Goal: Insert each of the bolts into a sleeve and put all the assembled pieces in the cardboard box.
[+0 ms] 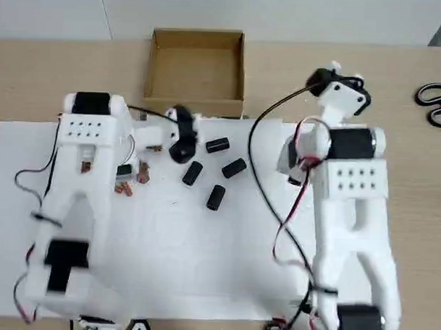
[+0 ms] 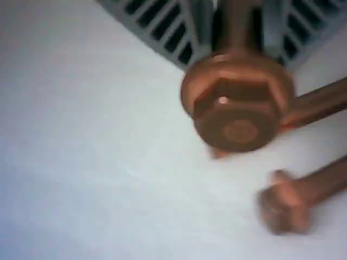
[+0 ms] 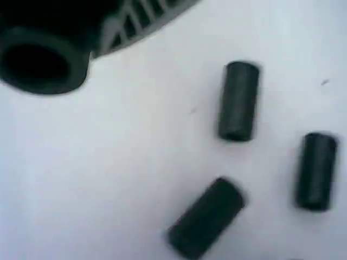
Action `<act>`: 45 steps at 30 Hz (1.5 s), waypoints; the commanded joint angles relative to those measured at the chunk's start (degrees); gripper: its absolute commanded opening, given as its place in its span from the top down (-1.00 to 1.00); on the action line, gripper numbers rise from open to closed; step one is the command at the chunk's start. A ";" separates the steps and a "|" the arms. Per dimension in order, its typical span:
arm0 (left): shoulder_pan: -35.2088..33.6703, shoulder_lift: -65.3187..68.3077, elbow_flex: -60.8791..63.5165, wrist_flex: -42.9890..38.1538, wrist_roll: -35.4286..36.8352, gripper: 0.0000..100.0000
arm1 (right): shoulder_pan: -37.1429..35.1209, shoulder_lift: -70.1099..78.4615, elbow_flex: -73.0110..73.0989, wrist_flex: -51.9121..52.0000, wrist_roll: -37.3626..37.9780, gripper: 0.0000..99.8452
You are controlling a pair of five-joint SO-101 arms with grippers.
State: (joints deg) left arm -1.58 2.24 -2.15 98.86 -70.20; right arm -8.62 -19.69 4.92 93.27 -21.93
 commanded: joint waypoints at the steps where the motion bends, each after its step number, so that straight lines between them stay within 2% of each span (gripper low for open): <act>1: 3.43 -12.48 -2.33 1.23 11.96 0.99 | -3.38 -7.52 -0.35 3.56 0.35 0.99; 3: 5.01 -16.35 -2.33 1.14 21.27 0.99 | -4.26 -10.24 -0.35 4.88 0.35 0.99; 7: 7.65 -22.24 -2.42 1.32 45.45 0.99 | -5.23 -18.07 -0.26 5.23 0.88 0.99; 12: 7.91 -31.21 -1.10 0.18 57.49 0.99 | -12.44 -30.20 5.89 4.97 3.25 0.99; 17: 7.91 -43.69 9.71 -5.36 76.13 0.99 | -13.76 -42.68 16.35 3.03 3.52 0.99; 26: 12.40 -74.20 39.87 -24.00 102.33 0.99 | -14.55 -61.14 41.41 -19.38 3.52 0.99; 30: 14.95 -85.45 51.12 -33.32 108.13 0.99 | -21.14 -67.30 50.29 -25.10 3.52 0.99; 34: 15.21 -93.89 58.59 -38.24 109.10 0.99 | -28.00 -72.40 57.85 -26.59 6.86 0.99; 37: 16.35 -98.02 59.47 -38.33 109.19 0.99 | -30.46 -76.79 61.63 -26.59 11.43 0.99; 45: 29.01 -101.36 59.12 -34.11 109.19 0.99 | -37.23 -83.65 67.69 -25.98 23.21 0.99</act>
State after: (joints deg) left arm 24.44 -98.68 57.27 63.96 38.64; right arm -44.22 -102.24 72.26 68.40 -2.24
